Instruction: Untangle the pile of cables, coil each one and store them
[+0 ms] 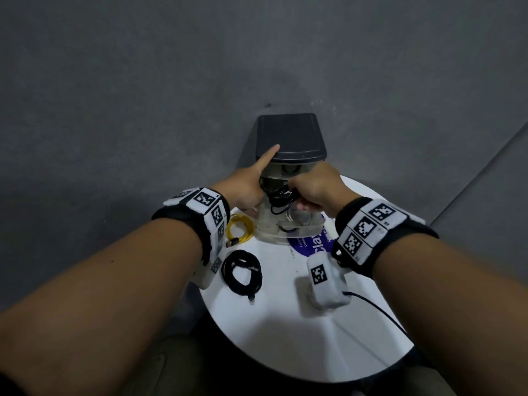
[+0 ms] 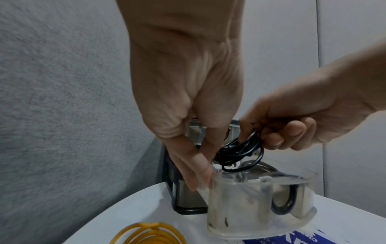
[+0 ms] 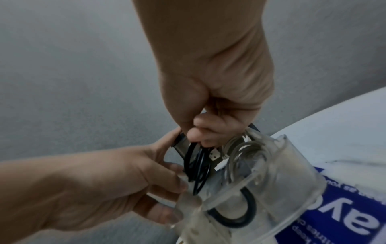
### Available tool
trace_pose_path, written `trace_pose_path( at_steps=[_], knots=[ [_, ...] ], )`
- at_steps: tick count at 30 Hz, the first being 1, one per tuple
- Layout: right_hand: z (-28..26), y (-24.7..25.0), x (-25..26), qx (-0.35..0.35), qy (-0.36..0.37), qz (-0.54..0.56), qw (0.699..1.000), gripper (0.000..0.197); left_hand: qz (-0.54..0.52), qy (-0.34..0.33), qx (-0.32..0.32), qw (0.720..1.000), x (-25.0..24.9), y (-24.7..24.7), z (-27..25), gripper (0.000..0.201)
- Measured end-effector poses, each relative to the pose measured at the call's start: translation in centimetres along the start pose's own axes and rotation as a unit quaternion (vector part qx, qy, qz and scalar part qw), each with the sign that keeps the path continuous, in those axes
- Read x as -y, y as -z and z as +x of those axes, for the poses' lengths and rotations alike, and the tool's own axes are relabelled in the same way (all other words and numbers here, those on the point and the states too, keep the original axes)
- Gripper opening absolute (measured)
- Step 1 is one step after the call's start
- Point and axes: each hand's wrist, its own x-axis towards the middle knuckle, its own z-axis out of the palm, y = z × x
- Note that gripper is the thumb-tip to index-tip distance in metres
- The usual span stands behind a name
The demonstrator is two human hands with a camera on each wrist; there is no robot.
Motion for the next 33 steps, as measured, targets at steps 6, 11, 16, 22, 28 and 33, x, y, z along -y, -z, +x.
trace_pose_path(
  at_steps=[6,11,16,22,28,33],
  knots=[
    [1.3,-0.6,0.0,-0.039,0.013,-0.078,0.996,0.011,0.002,-0.003,0.003,1.000,0.2,0.0,0.5,0.120],
    [2.4,-1.4,-0.6,-0.042,0.047,-0.120,0.991,0.019,-0.008,0.002,0.007,1.000,0.1,0.0,0.4,0.122],
    [2.6,-1.3,-0.7,-0.045,0.128,-0.275,0.952,0.020,-0.013,0.000,0.008,1.000,-0.1,0.1,0.1,0.120],
    [1.6,0.0,-0.5,0.021,0.216,-0.345,0.913,0.011,-0.007,0.007,0.008,1.000,-0.1,0.1,0.2,0.121],
    [1.1,-1.3,-1.2,0.067,0.258,-0.396,0.879,0.008,-0.005,0.004,0.004,1.000,-0.1,0.1,0.2,0.118],
    [1.6,-1.9,-1.7,0.018,0.274,-0.390,0.879,0.012,0.009,0.001,0.001,1.000,-0.3,0.1,-0.1,0.117]
  ],
)
